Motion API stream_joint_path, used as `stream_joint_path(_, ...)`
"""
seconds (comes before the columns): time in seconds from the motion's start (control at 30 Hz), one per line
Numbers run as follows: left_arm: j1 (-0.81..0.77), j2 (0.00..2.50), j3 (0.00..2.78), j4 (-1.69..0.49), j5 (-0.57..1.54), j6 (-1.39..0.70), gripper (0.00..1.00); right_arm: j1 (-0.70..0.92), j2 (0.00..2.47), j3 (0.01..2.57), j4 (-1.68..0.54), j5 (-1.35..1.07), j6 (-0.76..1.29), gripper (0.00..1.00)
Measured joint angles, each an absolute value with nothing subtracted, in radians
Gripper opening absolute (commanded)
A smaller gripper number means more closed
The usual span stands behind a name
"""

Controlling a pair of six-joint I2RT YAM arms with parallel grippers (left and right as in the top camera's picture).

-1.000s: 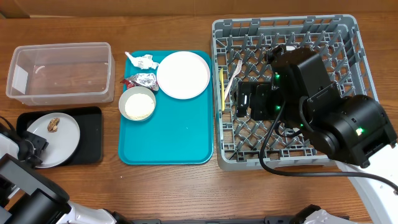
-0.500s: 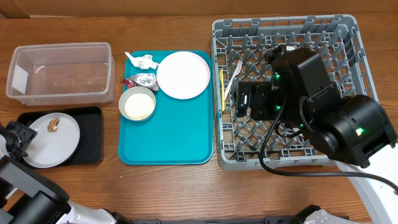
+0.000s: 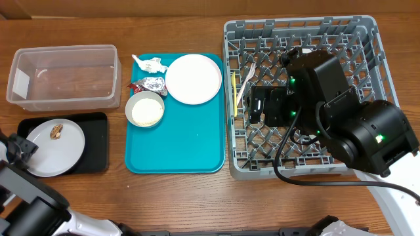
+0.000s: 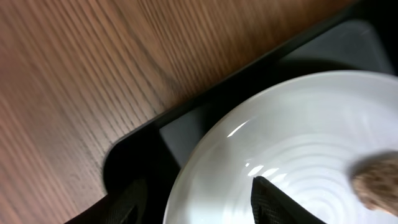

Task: Sort waste into correct bins and load items into the dishwasher rack
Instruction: 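Grip the grey plate edge and tilt it to slide the scrap onto the tray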

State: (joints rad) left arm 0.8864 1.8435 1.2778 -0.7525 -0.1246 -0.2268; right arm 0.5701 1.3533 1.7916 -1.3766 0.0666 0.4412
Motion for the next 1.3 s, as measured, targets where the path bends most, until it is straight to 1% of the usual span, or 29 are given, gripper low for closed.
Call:
stream_joint_path(0.13, 0.886, 1.886, 1.274, -0.756, -0.125, -0.224, 0.43, 0.57, 1.353, 1.792, -1.377, 0.067, 0.441, 1.0)
stream_joint_path(0.2, 0.886, 1.89, 1.271, -0.756, -0.125, -0.224, 0.34, 0.57, 1.353, 1.792, -1.377, 0.066, 0.441, 1.0)
stream_joint_path(0.37, 0.894, 1.89, 1.271, -0.752, -0.136, -0.209, 0.2, 0.57, 1.353, 1.792, -1.376, 0.067, 0.441, 1.0)
stream_joint_path(0.47, 0.899, 1.89, 1.271, -0.751, -0.139, -0.207, 0.06, 0.57, 1.353, 1.792, -1.377, 0.066, 0.441, 1.0)
stream_joint_path(0.5, 0.899, 1.89, 1.271, -0.752, -0.139, -0.202, 0.04, 0.57, 1.353, 1.792, -1.377, 0.066, 0.441, 1.0)
stream_joint_path(0.67, 0.899, 1.89, 1.271, -0.771, -0.139, -0.203, 0.04, 0.57, 1.353, 1.792, -1.377, 0.067, 0.441, 1.0)
stream_joint_path(0.87, 0.899, 1.89, 1.299, -0.844, -0.139, -0.207, 0.04, 0.57, 1.353, 1.792, -1.376, 0.066, 0.441, 1.0)
stream_joint_path(1.3, 0.899, 1.868, 1.494, -1.121, -0.147, -0.217, 0.04, 0.57, 1.353, 1.792, -1.377, 0.067, 0.442, 1.0)
